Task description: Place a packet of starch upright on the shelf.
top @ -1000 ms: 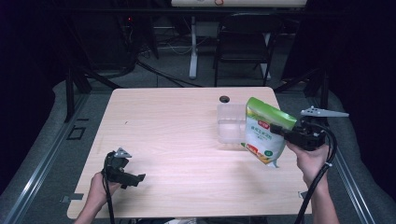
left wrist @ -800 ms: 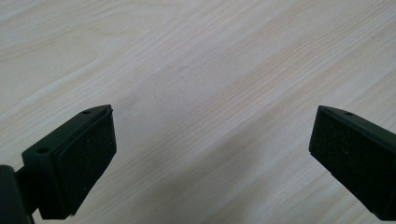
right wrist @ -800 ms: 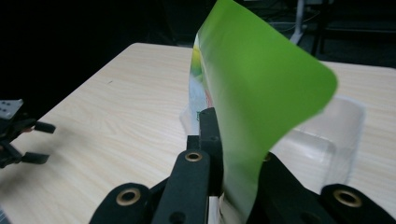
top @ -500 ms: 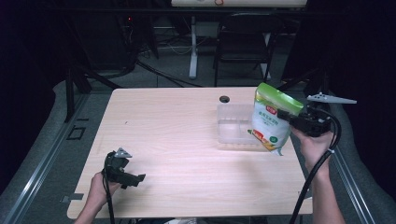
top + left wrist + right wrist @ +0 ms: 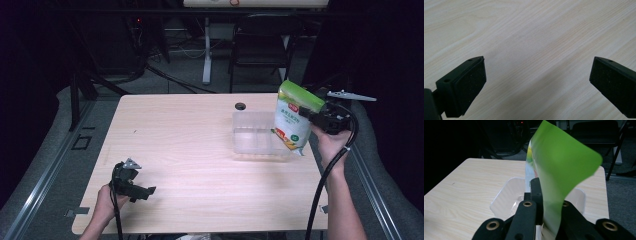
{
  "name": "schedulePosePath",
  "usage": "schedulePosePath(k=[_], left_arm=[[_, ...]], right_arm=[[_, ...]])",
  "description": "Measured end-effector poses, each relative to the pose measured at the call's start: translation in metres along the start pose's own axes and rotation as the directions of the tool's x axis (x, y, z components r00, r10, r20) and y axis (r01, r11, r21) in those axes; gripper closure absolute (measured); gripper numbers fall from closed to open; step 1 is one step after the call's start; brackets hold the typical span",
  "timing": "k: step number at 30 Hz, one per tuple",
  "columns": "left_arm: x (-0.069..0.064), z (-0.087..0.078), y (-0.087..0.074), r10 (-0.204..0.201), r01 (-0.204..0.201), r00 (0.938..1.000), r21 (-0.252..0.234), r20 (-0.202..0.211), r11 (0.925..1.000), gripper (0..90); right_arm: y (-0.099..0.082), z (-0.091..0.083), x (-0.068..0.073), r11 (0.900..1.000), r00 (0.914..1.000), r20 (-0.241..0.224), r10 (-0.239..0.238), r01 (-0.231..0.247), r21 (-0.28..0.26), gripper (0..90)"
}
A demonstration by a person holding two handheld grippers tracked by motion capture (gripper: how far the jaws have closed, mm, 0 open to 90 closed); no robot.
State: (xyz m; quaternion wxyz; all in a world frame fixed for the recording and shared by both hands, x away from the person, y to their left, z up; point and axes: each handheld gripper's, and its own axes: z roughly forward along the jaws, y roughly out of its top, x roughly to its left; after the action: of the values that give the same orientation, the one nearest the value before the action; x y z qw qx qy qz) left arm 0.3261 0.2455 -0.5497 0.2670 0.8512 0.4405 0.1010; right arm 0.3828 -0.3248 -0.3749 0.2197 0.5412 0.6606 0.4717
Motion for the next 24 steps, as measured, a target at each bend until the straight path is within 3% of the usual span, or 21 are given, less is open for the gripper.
schedulePosePath(k=[13, 24], left_arm=[[0.000, 0.000, 0.000, 0.001, -0.001, 1.0000, 0.000, 0.006, 1.0000, 0.7], [0.000, 0.000, 0.000, 0.001, -0.001, 1.0000, -0.001, 0.001, 1.0000, 0.7]], right_arm=[[0.003, 0.022, -0.003, 0.9996, 0.9968, 0.079, 0.017, -0.015, -0.022, 90.0], [-0.003, 0.047, -0.012, 0.9986, 0.9937, 0.099, 0.053, -0.052, -0.011, 90.0]])
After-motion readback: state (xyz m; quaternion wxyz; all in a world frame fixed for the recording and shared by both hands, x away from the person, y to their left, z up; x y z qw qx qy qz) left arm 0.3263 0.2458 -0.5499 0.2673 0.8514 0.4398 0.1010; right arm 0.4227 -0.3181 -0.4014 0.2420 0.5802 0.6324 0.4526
